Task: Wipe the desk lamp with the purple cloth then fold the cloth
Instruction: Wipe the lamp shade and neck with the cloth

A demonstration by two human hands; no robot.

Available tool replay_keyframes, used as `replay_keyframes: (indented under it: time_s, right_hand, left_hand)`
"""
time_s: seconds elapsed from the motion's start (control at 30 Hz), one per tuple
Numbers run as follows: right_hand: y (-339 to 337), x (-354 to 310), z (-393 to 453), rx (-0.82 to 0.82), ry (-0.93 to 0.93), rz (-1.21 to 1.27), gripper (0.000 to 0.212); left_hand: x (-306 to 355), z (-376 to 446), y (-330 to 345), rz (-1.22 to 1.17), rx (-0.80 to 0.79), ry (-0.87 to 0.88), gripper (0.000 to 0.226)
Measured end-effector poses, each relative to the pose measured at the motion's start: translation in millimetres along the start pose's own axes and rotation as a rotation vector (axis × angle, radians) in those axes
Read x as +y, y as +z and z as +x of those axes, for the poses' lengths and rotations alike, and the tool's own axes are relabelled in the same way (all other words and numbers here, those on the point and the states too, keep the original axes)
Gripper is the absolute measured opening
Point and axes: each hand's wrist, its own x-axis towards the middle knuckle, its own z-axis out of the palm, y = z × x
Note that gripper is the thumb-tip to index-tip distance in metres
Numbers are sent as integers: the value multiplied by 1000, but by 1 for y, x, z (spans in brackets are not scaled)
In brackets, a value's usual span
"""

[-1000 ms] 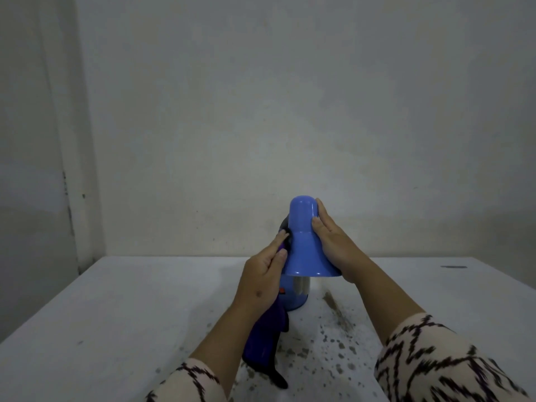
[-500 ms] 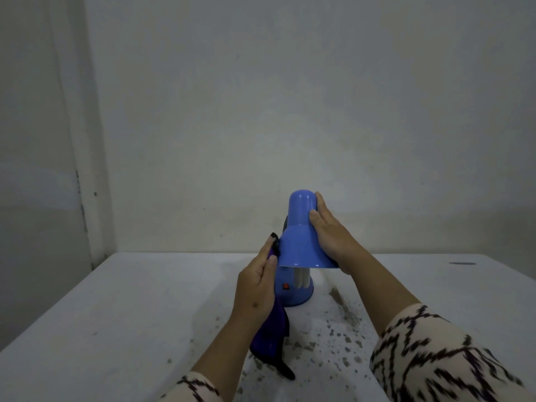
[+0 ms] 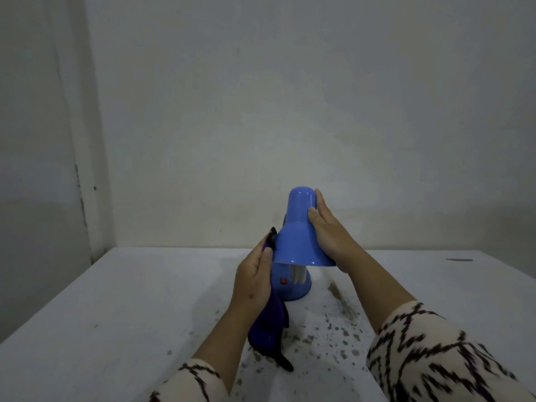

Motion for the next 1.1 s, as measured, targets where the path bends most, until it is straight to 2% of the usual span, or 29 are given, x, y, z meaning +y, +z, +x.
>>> replay_keyframes:
  time_s: [0.23,0.6,0.87,1.1]
  right_hand:
    - [-4,1,1,-32,7,26,50]
    - [-6,9,-1,-87,-6,83,50]
    - [-5,8,3,-69,-6,99,49]
    - [-7,8,5,-74,0,102,49]
  left_hand:
    - [3,32,-6,-98,-72,-238,27]
    - [-2,52,-5,-190,-185,-599,37]
    - [-10,53,-6,-330,-128,-592,32]
    - [-1,69,-8,-393,-175,-568,26]
